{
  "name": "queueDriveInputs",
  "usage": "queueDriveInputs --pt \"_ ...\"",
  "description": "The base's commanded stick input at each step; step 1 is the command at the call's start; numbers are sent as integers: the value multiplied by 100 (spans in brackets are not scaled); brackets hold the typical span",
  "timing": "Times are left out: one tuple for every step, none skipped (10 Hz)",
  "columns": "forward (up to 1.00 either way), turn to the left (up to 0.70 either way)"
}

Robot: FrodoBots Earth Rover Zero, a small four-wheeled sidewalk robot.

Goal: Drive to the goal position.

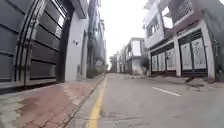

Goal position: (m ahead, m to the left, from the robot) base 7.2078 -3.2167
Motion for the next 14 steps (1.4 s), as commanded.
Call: queueDriveInputs --pt "50 0" --pt "50 0" --pt "50 0" --pt "50 0" --pt "50 0" --pt "50 0" --pt "50 0" --pt "50 0" --pt "50 0" --pt "50 0" --pt "50 0" --pt "50 0" --pt "50 0" --pt "50 0"
